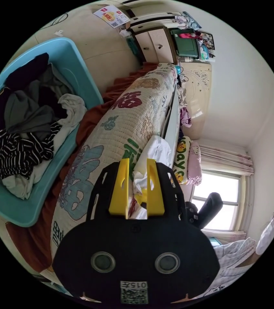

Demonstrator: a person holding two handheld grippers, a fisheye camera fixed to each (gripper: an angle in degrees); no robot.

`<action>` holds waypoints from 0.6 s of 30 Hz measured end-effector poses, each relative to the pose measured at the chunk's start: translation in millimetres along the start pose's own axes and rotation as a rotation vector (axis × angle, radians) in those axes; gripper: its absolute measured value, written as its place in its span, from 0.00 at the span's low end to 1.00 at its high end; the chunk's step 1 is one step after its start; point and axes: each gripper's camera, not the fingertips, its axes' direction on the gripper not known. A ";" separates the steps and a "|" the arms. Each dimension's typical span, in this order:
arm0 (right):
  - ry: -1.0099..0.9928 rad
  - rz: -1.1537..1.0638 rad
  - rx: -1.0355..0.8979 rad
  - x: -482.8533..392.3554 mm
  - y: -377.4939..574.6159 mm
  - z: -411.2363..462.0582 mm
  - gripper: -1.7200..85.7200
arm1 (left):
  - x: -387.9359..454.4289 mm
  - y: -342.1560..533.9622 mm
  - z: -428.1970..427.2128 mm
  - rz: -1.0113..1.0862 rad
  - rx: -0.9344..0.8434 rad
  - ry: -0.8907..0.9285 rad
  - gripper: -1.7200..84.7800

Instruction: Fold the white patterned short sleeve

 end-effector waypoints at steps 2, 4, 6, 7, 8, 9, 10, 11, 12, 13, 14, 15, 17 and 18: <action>-0.048 0.076 0.036 19.3 19.8 -20.8 0.04 | -3.8 0.1 -5.5 0.000 -0.012 0.010 0.11; -0.094 0.160 0.045 40.4 39.6 -33.6 0.04 | -3.7 2.8 -9.1 0.007 -0.028 0.012 0.11; -0.162 0.245 0.063 65.2 60.0 -41.5 0.03 | -1.3 6.3 -8.3 0.020 -0.047 0.021 0.12; -0.174 0.262 0.061 70.7 63.4 -41.7 0.03 | -0.2 9.3 -6.8 0.025 -0.055 0.028 0.12; -0.189 0.280 0.058 79.1 67.6 -41.1 0.03 | 0.2 10.8 -6.1 0.025 -0.055 0.026 0.12; -0.197 0.283 0.058 85.0 69.5 -40.5 0.03 | 0.5 13.2 -4.1 0.029 -0.053 0.017 0.12; -0.198 0.282 0.058 87.2 70.0 -40.3 0.03 | -0.7 14.8 -0.8 0.024 -0.056 0.003 0.12; -0.198 0.274 0.056 90.4 70.0 -39.6 0.03 | -2.0 15.4 1.0 0.017 -0.058 -0.004 0.12; -0.198 0.263 0.053 92.6 69.4 -39.0 0.03 | -4.1 17.1 2.2 0.005 -0.035 -0.009 0.12; -0.198 0.259 0.052 93.6 69.1 -38.7 0.03 | -5.5 17.9 2.9 -0.006 -0.014 -0.004 0.11; -0.200 0.252 0.051 95.6 68.6 -38.3 0.03 | -5.7 17.8 3.6 -0.008 -0.007 0.001 0.11; -0.204 0.248 0.053 97.6 68.3 -37.9 0.03 | -5.6 17.2 5.6 -0.013 0.003 0.015 0.10; -0.211 0.248 0.057 100.8 68.3 -37.2 0.03 | -4.3 13.7 10.1 -0.015 -0.012 0.034 0.09; -0.217 0.256 0.062 103.1 68.5 -37.3 0.03 | 0.1 9.6 11.2 -0.004 -0.037 0.025 0.05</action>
